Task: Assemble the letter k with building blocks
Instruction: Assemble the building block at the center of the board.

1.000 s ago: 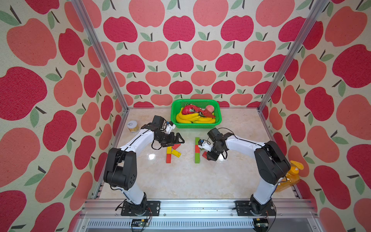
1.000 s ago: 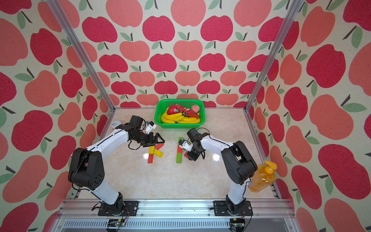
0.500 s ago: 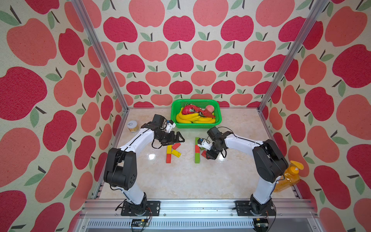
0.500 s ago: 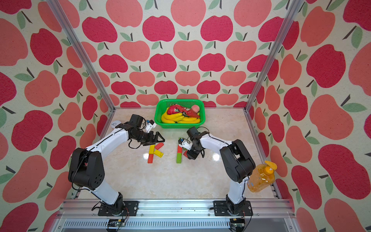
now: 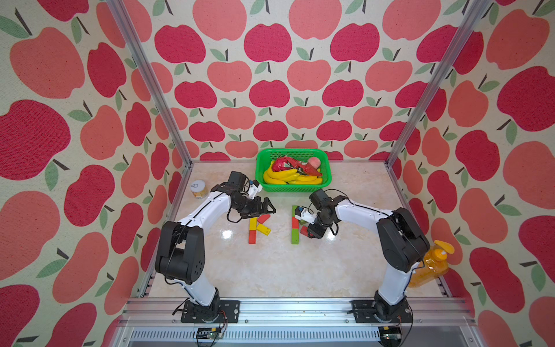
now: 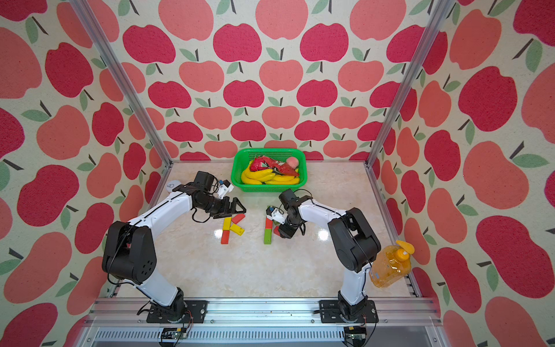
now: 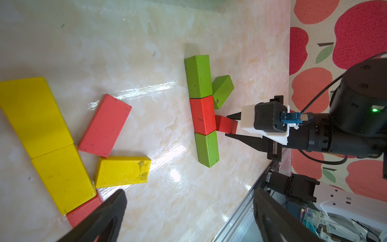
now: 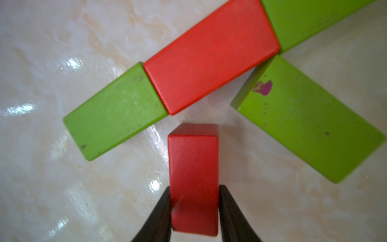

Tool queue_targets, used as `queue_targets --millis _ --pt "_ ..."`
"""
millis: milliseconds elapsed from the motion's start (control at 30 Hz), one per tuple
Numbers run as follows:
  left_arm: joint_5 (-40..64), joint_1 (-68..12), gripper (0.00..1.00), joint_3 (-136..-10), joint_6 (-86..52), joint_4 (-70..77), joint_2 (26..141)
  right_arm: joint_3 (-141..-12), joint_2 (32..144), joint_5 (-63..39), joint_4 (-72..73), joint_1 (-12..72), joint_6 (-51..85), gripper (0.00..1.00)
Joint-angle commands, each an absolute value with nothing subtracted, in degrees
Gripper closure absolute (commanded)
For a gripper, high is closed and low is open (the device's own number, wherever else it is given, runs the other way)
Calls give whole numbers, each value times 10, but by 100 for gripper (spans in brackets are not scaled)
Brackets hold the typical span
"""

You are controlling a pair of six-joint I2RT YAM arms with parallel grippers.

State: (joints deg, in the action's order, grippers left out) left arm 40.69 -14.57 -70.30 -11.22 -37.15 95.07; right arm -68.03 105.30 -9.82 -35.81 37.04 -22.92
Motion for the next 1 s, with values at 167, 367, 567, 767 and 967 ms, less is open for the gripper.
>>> queue_targets --millis 167,367,567,767,967 --pt "398 -149 2 -722 -112 -389 960 -690 1056 -110 -371 366 -236 59" --pt "397 -151 2 -717 -109 -391 955 -685 1003 -135 -360 361 -213 49" --pt "401 -150 2 -703 -104 -381 950 -671 917 -138 -345 360 -140 47" --pt "406 -151 2 -704 -95 -385 955 -648 895 -125 -350 363 50 68" --pt "415 -152 2 -702 -94 -381 962 -569 864 -43 -312 435 318 72"
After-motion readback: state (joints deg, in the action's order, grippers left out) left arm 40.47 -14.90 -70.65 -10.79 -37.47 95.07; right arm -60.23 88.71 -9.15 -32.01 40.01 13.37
